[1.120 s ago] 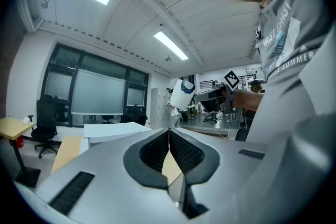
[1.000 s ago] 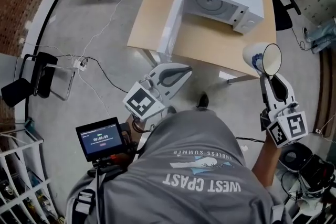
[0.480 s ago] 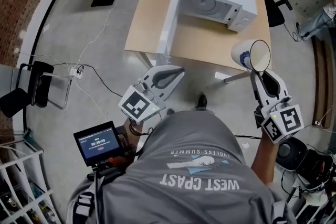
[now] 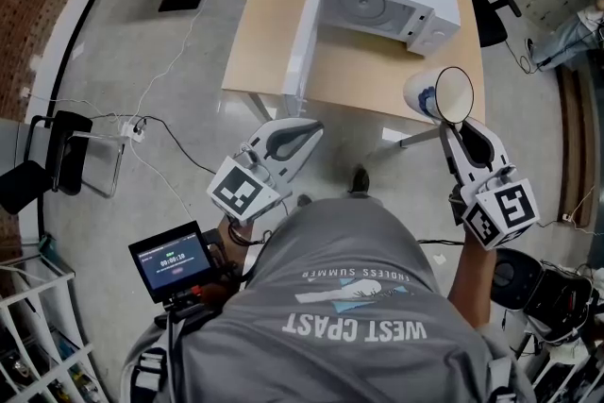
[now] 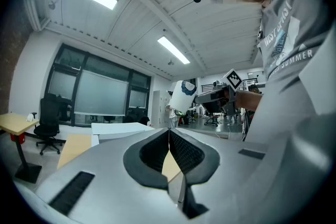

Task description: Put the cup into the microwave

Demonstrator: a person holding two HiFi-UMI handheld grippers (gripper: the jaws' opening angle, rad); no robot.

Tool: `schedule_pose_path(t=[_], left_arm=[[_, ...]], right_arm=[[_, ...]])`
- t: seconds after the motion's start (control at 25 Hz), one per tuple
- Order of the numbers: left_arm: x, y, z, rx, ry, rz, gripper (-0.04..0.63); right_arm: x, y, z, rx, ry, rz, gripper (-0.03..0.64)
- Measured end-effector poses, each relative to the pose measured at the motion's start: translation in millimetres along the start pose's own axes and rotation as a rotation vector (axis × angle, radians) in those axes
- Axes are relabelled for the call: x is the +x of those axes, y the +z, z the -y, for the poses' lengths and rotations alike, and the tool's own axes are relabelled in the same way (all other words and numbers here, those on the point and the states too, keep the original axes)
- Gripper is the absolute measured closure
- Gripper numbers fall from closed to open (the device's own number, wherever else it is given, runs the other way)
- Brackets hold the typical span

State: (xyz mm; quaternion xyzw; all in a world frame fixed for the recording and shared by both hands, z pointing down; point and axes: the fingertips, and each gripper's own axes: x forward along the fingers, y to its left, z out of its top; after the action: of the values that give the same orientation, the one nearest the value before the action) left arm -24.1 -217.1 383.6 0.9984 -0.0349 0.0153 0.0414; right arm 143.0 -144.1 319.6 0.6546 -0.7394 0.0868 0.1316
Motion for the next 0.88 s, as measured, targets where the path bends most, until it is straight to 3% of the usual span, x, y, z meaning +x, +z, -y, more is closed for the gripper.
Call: schedule_pose_path(t=[0.48, 0.88], left_arm=[[-5.3, -1.8, -8.4, -0.013, 0.030, 0.010, 0.574], [6.8, 3.0, -47.7, -0.022, 0.154, -0.038, 0.574]], right_arm=[[21.1, -5.6, -1.0, -0.017, 0.016, -0.043, 0.545], [102.8, -20.5, 48.2, -0.001, 0.080, -0.089, 0.545]])
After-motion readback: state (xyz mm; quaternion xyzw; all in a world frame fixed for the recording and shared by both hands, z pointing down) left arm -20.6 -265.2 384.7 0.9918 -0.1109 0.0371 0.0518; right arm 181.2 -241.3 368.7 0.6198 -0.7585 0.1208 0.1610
